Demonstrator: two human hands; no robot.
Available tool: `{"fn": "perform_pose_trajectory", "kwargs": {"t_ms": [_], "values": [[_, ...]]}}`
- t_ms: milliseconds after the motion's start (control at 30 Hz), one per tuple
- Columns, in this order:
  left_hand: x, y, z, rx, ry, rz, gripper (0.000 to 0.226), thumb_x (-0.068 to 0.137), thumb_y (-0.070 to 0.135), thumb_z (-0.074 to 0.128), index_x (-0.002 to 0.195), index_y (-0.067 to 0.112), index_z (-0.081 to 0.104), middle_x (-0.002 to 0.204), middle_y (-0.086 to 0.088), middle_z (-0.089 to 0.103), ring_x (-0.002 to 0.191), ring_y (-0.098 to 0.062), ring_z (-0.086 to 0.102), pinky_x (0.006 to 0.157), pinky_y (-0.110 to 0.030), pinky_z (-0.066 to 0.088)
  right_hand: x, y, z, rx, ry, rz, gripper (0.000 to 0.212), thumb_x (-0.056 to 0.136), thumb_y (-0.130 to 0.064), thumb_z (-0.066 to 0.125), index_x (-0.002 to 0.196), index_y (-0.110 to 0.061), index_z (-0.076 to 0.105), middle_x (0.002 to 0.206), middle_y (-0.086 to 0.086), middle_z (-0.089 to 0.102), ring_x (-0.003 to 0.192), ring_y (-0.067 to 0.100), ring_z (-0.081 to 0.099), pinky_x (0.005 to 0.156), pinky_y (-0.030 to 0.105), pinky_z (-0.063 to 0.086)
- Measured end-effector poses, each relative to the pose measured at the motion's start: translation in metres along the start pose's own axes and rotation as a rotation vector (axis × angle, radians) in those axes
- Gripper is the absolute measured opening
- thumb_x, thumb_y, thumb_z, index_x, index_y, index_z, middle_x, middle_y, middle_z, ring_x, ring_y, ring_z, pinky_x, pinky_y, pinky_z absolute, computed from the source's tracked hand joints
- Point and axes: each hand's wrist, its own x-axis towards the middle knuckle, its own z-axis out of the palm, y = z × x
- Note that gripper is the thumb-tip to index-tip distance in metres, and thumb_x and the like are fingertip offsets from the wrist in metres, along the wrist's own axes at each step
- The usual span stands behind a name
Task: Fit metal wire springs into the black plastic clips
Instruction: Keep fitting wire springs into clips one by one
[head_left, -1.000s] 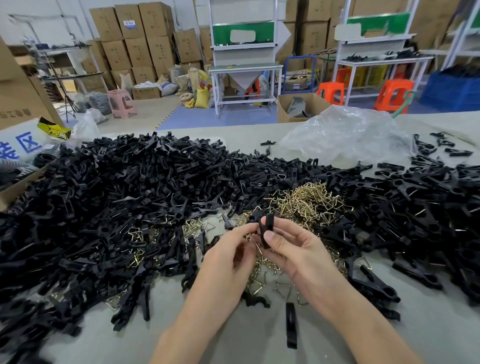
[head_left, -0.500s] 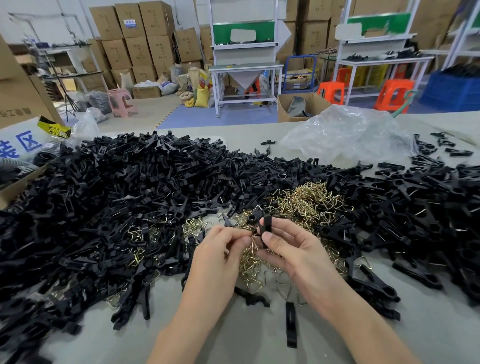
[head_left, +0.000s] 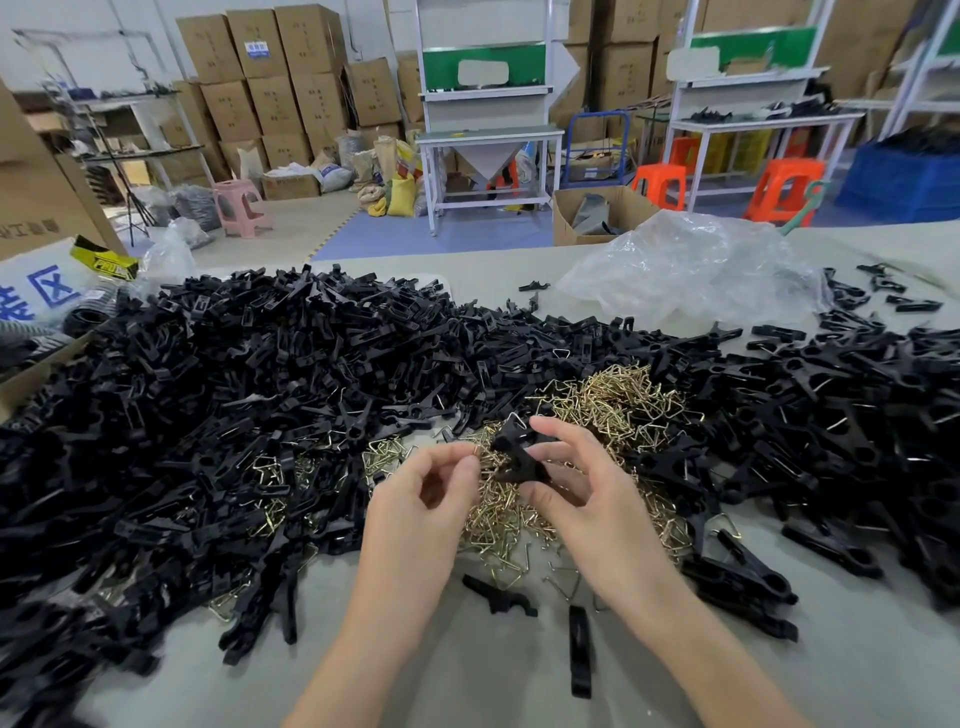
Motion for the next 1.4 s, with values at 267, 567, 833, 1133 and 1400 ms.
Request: {"fn": "perform_pose_trajectory", "kwargs": {"t_ms": [267,567,833,1133,1400], "values": [[0.002,0.004,0.001,-0.185,-0.099,-0.266,0.013,0.094,0.025,0.067,0.087,0.015,0.071,0.064,0.003,0.067,0.051,-0.01,0.058,0.051,-0.016,0.047,-0.003,0.003,0.006,-0.2,0.023,-0.105,0.068,0.091,-0.006,0.072,0.124,-0.062,0.052,0.115,-0.034,0.063,0.112,-0.006,0.062,0.103,0.019,0.048],[0.0,0.002,0.003,-0.249,-0.101,-0.31,0.012,0.093,0.021,0.067,0.087,0.012,0.071,0.067,0.0,0.069,0.057,-0.01,0.062,0.055,-0.017,0.051,-0.004,0.002,0.005,-0.276,0.056,-0.17,0.073,0.091,-0.01,0.073,0.122,-0.071,0.047,0.118,-0.04,0.057,0.112,-0.012,0.058,0.095,0.002,0.04],[-0.003,0.001,0.009,-0.269,-0.067,-0.295,0.014,0.092,0.021,0.064,0.084,0.01,0.068,0.068,0.001,0.068,0.058,-0.01,0.062,0.062,-0.031,0.054,-0.006,0.003,0.006,-0.391,0.045,-0.266,0.063,0.093,-0.008,0.07,0.132,-0.052,0.049,0.123,-0.031,0.055,0.117,-0.01,0.057,0.096,0.008,0.044],[-0.002,0.005,0.003,-0.747,-0.383,-0.477,0.014,0.088,0.023,0.074,0.093,0.01,0.075,0.093,-0.011,0.068,0.075,-0.018,0.064,0.062,-0.031,0.056,-0.002,0.005,0.006,-0.23,0.005,-0.185,0.056,0.092,0.001,0.067,0.119,-0.048,0.064,0.116,-0.023,0.062,0.11,0.001,0.065,0.096,0.019,0.051],[-0.001,0.003,-0.006,-0.736,-0.528,-0.475,0.057,0.078,0.026,0.08,0.127,0.007,0.059,0.097,-0.016,0.065,0.074,-0.022,0.064,0.072,-0.036,0.059,-0.007,-0.006,0.005,0.14,-0.179,0.047,0.048,0.095,0.005,0.062,0.1,-0.041,0.069,0.123,-0.022,0.07,0.121,0.0,0.063,0.106,0.037,0.052]]}}
